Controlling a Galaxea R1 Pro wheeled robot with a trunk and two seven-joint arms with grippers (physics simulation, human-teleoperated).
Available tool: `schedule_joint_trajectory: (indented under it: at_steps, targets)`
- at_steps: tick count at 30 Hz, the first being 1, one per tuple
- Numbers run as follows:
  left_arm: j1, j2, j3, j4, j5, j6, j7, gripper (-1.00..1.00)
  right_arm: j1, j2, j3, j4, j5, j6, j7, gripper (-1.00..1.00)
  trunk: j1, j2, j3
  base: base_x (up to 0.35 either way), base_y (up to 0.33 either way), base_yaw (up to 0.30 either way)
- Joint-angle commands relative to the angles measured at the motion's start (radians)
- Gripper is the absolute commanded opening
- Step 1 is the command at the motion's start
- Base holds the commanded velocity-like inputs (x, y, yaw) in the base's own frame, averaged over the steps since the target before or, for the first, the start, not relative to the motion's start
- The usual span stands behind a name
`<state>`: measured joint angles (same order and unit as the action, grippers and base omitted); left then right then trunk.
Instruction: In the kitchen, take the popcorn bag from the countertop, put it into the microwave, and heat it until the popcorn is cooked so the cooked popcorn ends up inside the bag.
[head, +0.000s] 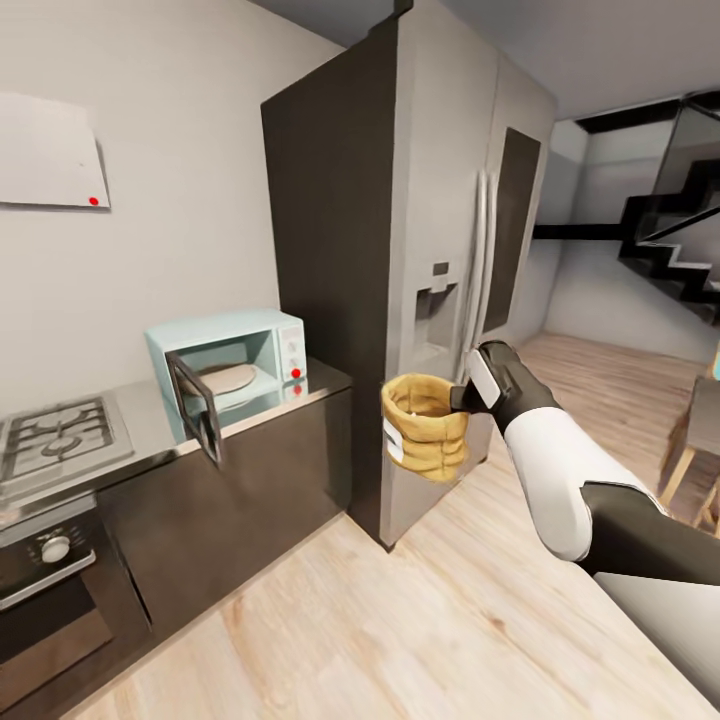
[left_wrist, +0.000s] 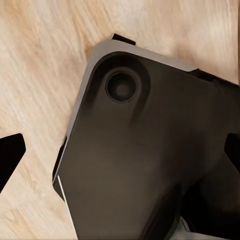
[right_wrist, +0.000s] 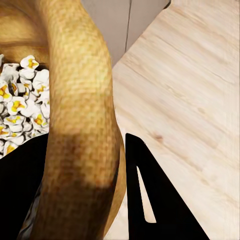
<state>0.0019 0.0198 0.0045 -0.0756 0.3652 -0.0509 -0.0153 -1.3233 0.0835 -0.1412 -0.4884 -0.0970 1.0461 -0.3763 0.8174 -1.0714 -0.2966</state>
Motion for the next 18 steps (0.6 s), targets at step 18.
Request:
schedule_joint_trajectory:
  at_steps: [18]
  targets:
    - [0.000,0.000,0.001,-0.001,0.005,-0.003,-0.002,1.00,-0.001,0.005,-0.003,-0.002,-0.012,0.001,-0.010,-1.00,0.001,-0.001,-0.001,0.218,-0.072,0.273]
